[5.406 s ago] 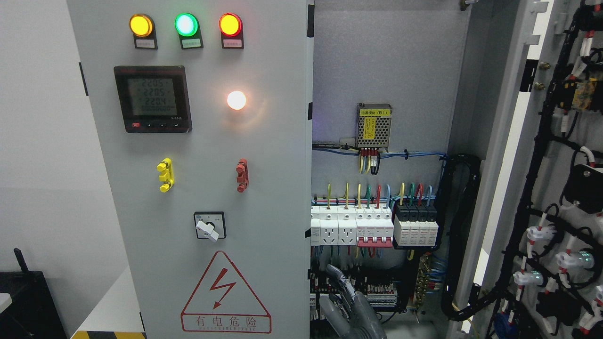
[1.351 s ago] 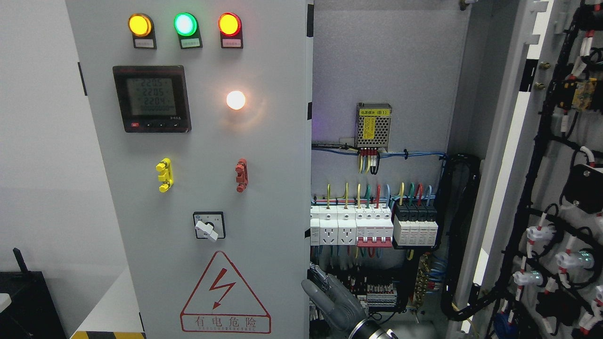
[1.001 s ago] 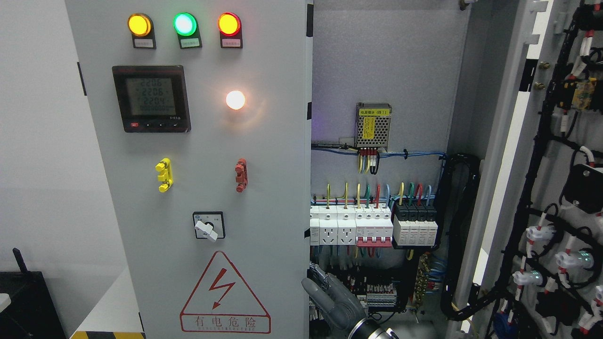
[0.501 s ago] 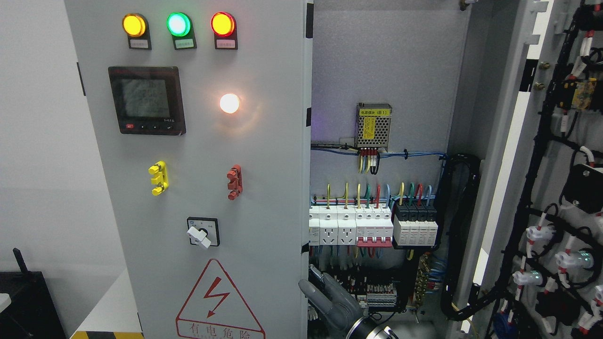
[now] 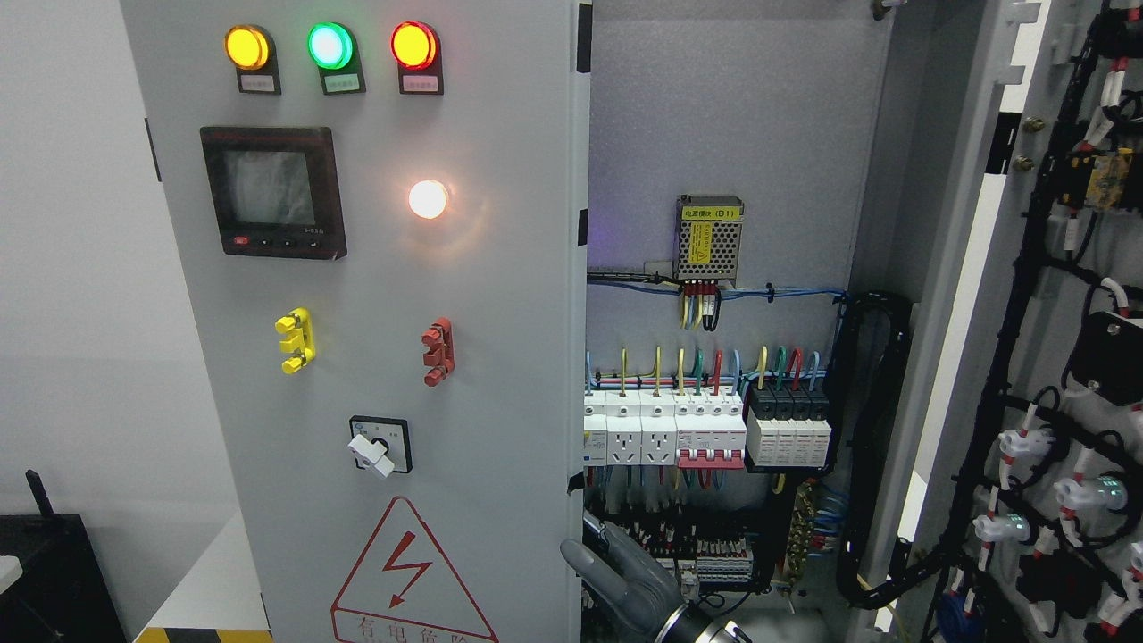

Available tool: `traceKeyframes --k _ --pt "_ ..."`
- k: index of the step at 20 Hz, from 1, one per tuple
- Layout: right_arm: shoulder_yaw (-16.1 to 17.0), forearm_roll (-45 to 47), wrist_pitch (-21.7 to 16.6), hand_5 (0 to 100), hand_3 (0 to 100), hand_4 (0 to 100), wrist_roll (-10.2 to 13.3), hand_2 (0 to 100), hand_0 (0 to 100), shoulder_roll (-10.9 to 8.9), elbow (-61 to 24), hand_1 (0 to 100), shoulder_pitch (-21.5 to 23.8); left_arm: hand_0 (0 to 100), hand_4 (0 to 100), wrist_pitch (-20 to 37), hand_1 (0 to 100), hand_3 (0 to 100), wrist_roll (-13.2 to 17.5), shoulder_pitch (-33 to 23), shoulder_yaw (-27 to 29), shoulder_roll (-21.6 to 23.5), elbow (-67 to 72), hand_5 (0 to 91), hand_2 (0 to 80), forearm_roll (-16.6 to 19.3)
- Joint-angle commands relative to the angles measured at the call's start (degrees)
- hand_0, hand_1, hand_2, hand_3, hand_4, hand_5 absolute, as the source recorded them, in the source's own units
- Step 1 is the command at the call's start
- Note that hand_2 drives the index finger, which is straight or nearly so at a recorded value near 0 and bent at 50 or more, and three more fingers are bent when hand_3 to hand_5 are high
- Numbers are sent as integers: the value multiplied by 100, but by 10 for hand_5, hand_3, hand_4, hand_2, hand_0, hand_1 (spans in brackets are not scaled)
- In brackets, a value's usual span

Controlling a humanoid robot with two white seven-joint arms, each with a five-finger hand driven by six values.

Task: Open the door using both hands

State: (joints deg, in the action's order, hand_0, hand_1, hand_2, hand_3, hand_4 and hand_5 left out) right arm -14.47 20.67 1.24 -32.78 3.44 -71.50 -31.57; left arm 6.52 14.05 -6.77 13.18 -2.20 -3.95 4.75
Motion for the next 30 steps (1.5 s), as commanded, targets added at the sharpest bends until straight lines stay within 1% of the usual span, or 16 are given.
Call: traceKeyframes --k 1,4,9,12,15,18,21,24,28,30 --pt "-117 112 17 0 0 0 -53 0 120 -1 -189 389 37 120 0 -2 389 0 2 0 0 0 0 0 0 0" --pt "-249 112 26 0 0 0 -272 0 120 -1 -338 389 89 120 0 -2 389 0 2 0 0 0 0 0 0 0" --pt "-390 147 43 0 0 0 -290 0 120 17 -461 389 133 120 0 -2 389 0 2 0 0 0 0 0 0 0" --pt "-486 568 52 0 0 0 -290 0 120 17 -566 389 168 120 0 -2 389 0 2 0 0 0 0 0 0 0" --pt "-548 604 43 0 0 0 -308 0 120 8 -680 389 247 120 0 -2 389 0 2 0 0 0 0 0 0 0" --pt "-697 613 43 0 0 0 -404 0 120 -1 -865 389 318 120 0 -2 389 0 2 0 0 0 0 0 0 0" --pt "-829 631 43 0 0 0 -404 0 120 -1 -1032 389 423 120 0 -2 389 0 2 0 0 0 0 0 0 0" --pt "-1031 911 43 0 0 0 -404 0 120 -10 -1234 389 564 120 0 -2 389 0 2 0 0 0 0 0 0 0" --pt "-1119 1026 43 0 0 0 -413 0 120 -10 -1497 389 678 120 0 -2 389 0 2 0 0 0 0 0 0 0" --pt "-1250 1097 43 0 0 0 -431 0 120 -27 -1568 389 713 120 0 -2 389 0 2 0 0 0 0 0 0 0"
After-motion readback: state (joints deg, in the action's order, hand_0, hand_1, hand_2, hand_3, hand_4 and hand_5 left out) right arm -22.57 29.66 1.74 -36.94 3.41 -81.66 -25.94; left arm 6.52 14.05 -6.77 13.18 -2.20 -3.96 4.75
